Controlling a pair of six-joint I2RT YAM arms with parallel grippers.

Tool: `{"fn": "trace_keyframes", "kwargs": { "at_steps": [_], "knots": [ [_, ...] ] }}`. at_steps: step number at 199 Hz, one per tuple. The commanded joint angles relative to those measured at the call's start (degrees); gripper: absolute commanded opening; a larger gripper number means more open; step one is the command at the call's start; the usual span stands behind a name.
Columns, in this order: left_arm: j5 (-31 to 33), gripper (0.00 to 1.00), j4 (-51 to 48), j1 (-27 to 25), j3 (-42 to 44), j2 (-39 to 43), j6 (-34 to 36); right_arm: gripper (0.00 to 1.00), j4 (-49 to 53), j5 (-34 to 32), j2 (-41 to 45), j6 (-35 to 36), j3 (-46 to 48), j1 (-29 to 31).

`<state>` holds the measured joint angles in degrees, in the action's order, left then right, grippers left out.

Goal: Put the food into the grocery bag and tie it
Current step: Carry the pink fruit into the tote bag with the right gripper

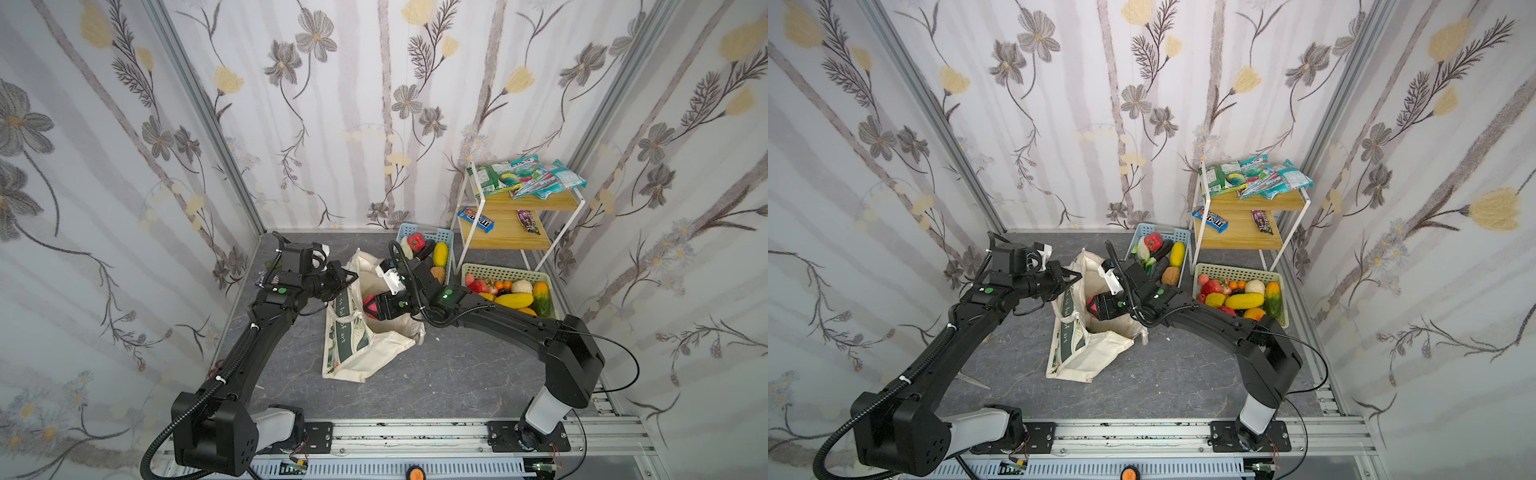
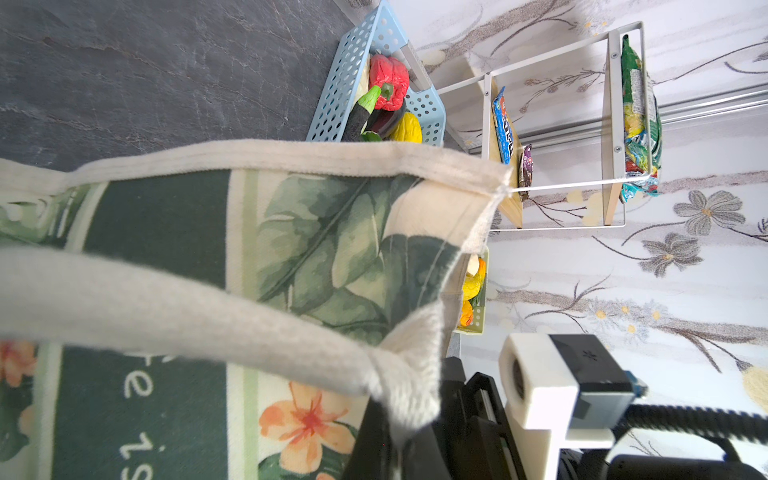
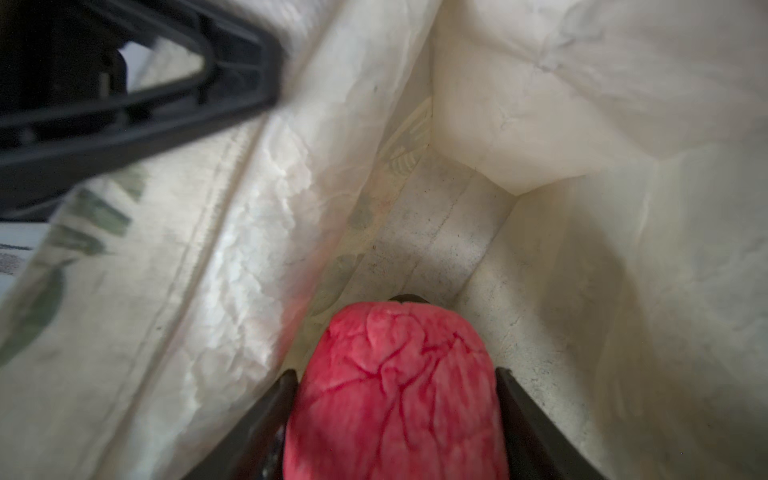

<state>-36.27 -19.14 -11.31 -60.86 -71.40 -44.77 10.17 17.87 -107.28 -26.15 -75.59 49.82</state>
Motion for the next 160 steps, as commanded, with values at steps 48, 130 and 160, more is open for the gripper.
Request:
{"fn": "trace_keyframes", "kwargs": {
  "at_steps": [48, 130, 160],
  "knots": [
    [-1.16, 0.0, 1.95, -0.76, -1.37, 0.06, 0.57, 0.7, -1.28, 4.5, -3.24, 5.83, -0.48, 0.1],
    [-1.86, 0.0, 3.37, -2.39, -1.44, 0.39, 0.46, 0.7, -2.03, 9.15, -9.79, 1.89, -2.95, -0.49],
    [-3.22, 0.0, 4.28, -2.48, -1.89, 0.49, 0.23, 0.7, -2.38, 12.27, -12.59, 0.06, -4.15, -0.6]
  ]
}}
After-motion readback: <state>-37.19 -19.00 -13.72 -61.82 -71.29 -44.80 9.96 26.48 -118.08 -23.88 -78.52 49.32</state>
